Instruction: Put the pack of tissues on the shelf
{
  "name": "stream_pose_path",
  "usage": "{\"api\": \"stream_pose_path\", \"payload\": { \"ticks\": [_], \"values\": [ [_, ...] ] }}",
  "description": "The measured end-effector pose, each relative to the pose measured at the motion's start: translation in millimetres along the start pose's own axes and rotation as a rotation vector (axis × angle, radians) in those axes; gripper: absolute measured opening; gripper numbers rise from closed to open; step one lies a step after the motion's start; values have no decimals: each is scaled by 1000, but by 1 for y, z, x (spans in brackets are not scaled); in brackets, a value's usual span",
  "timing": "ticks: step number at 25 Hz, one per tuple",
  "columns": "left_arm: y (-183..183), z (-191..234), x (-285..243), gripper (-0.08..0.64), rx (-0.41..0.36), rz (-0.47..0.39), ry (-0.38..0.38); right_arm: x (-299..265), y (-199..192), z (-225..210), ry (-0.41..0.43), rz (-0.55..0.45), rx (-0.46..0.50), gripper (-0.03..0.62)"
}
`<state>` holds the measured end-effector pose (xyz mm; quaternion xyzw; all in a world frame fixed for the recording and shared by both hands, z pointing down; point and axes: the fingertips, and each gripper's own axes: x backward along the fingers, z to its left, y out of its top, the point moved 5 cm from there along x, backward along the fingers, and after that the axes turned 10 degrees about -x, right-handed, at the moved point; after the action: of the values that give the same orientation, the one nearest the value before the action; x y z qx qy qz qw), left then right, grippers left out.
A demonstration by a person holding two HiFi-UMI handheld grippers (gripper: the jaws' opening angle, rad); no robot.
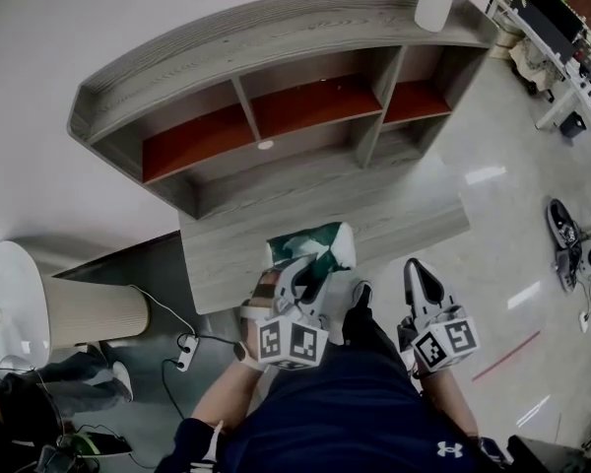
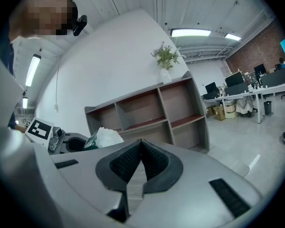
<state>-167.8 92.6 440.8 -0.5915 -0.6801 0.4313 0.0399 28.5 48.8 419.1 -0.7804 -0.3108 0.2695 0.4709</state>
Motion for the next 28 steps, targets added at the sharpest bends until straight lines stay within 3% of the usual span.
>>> {"api": "stream_pose_path", "payload": {
  "ticks": [9,28],
  "values": [
    [24,28,-49,124,7,26,22,-33,35,-48,21,-1,5,11],
    [63,16,-217,127,11,73,-80,-83,73,-172,9,28,-62,11]
  ]
}}
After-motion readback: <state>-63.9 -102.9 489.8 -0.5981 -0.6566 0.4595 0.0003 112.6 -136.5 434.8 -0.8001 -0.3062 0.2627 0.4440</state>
